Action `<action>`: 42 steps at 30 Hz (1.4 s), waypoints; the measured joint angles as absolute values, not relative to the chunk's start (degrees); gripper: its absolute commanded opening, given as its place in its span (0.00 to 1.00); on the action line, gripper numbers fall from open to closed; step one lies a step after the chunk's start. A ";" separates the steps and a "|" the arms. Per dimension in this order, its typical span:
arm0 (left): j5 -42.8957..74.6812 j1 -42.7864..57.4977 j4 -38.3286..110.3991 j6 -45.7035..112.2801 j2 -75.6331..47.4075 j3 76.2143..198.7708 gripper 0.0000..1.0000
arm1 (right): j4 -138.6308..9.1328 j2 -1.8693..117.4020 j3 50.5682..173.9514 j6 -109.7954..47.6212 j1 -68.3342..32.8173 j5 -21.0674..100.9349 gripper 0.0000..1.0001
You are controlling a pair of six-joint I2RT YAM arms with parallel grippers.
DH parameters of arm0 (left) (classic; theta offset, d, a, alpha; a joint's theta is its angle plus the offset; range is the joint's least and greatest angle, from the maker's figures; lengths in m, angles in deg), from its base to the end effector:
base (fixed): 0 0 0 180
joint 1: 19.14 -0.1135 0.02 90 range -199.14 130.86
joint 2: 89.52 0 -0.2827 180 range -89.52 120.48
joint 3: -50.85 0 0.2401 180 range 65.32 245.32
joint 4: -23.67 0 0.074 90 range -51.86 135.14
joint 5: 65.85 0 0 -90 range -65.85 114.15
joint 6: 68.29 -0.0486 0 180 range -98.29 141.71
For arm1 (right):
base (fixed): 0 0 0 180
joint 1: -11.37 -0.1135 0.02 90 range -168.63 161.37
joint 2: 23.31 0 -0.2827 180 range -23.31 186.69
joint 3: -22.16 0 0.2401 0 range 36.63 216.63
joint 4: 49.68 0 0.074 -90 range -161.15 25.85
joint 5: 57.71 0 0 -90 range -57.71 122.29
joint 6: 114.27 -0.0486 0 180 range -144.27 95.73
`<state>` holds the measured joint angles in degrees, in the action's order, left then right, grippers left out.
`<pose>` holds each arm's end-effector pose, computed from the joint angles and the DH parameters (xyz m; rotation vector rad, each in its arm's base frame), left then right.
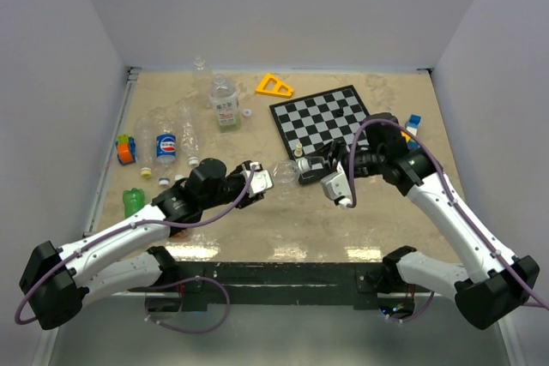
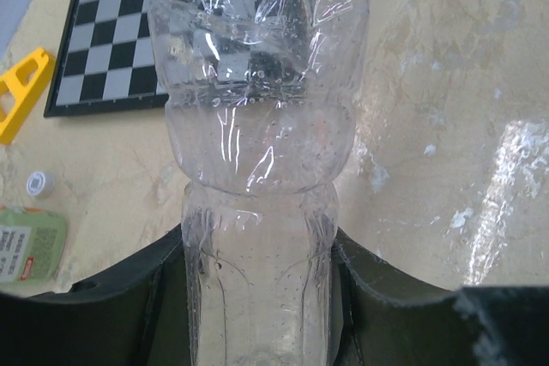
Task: Unscrew the bottle caps
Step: Unscrew the bottle cap from the plastic bottle.
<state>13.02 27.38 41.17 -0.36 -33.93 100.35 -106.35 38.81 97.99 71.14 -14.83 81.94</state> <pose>0.1380 -0.1592 0.2726 1.2326 1.5808 -0.4677 0.1615 0.1208 0.3484 -1.9404 0.6234 0.2669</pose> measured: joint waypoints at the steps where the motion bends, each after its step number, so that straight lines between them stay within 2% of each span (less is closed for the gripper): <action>1: 13.41 27.38 41.73 -0.36 -33.95 100.33 0.00 | -106.26 38.38 97.99 70.20 -14.72 82.12 0.66; 2: 13.61 27.31 42.56 -0.38 -33.93 100.26 0.00 | -106.11 37.76 97.99 69.07 -14.48 82.40 0.74; 4: 14.11 26.99 44.09 -0.36 -33.93 100.09 0.00 | -105.91 36.52 97.99 66.60 -14.24 82.75 0.80; 11: 14.24 27.01 45.62 -0.36 -33.90 100.09 0.00 | -104.99 32.08 97.99 54.73 -11.90 83.01 0.80; 17: 14.33 27.01 45.93 -0.36 -33.90 100.09 0.00 | -97.21 30.64 97.07 30.01 -9.95 83.30 0.75; 23: 14.37 27.01 46.04 -0.36 -33.90 100.09 0.00 | -94.04 41.81 98.51 7.45 -9.32 89.33 0.70; 29: 14.57 27.01 46.06 -0.36 -33.93 100.09 0.00 | -98.20 54.38 100.15 2.43 -9.12 90.25 0.67; 37: 14.57 27.01 46.04 -0.36 -33.93 100.09 0.00 | -98.20 51.75 100.00 -0.31 -9.12 92.15 0.65; 42: 14.57 27.01 46.04 -0.36 -33.93 100.09 0.00 | -98.55 53.09 100.28 -0.18 -9.12 93.74 0.51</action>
